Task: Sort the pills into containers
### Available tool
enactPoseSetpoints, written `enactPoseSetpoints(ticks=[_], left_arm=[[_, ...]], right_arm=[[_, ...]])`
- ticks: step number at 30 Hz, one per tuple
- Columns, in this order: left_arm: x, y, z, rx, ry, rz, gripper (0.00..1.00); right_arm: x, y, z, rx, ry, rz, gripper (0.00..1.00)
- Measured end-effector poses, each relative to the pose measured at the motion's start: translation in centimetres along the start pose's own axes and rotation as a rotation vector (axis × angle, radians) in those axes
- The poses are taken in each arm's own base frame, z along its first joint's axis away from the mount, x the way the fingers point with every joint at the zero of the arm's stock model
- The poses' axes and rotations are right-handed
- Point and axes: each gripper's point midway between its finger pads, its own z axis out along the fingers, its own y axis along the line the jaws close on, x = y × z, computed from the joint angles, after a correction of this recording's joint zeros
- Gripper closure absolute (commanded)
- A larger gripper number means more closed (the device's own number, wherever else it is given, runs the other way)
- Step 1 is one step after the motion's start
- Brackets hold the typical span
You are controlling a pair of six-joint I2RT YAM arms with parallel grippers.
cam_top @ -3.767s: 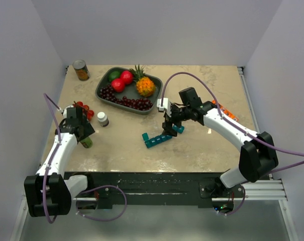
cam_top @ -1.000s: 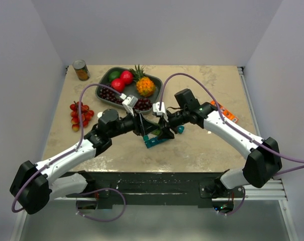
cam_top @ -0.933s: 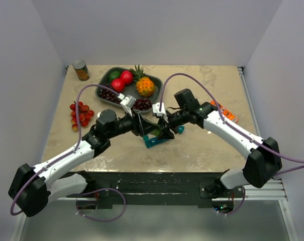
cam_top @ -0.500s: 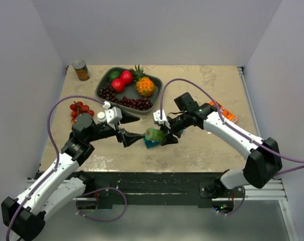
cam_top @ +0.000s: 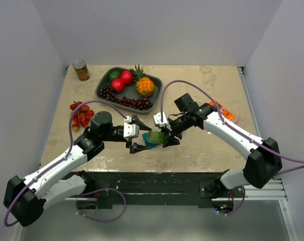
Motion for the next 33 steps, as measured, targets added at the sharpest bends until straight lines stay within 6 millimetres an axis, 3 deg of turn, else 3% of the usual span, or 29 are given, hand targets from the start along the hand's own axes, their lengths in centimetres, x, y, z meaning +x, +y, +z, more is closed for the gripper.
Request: enactPoseSetpoints(ticks=[7,10,13,14,21,26,32,33], left_arm=[[0.7,0.2,0.9,-0.018,0.030,0.010,0.24],[0.9,0.4,1.1,-0.029,0.037,0.008,0.37],[0.7,0.8,1.2,-0.056,0.030,0.002,0.78],[0.6,0.9,1.2,-0.061,0.028,-0.010,1.00],[0.9,1.3,1.2,-0.159,-0.001,-0.246,1.00],[0.7,1.6,0.5,-0.314,-0.056,-0.625,1.00],[1.1,2.2,0.5,-0.445,-0.156,-1.249,1.00],[1.6,2.2,0.7,-0.450,-0.169,-1.343,0.94]], right_arm=[[-0.2,0.1,-0.2,0.001,-0.005,-0.010,1.00],[-0.2,0.1,-0.2,0.001,-0.006,-0.012,1.00],[-0.3,0.3,-0.1,-0.004,-0.010,-0.015,1.00],[-0.2,0.3,-0.1,-0.006,-0.009,-0.016,1.00],[0.0,0.3,-0.2,0.018,-0.007,-0.014,1.00],[-0.4,-0.3,-0.4,0.062,-0.041,-0.011,1.00],[-0.8,-0.9,-1.1,0.106,-0.064,0.003,1.00],[-0.5,-0.9,-1.2,0.109,-0.059,0.012,1.00]])
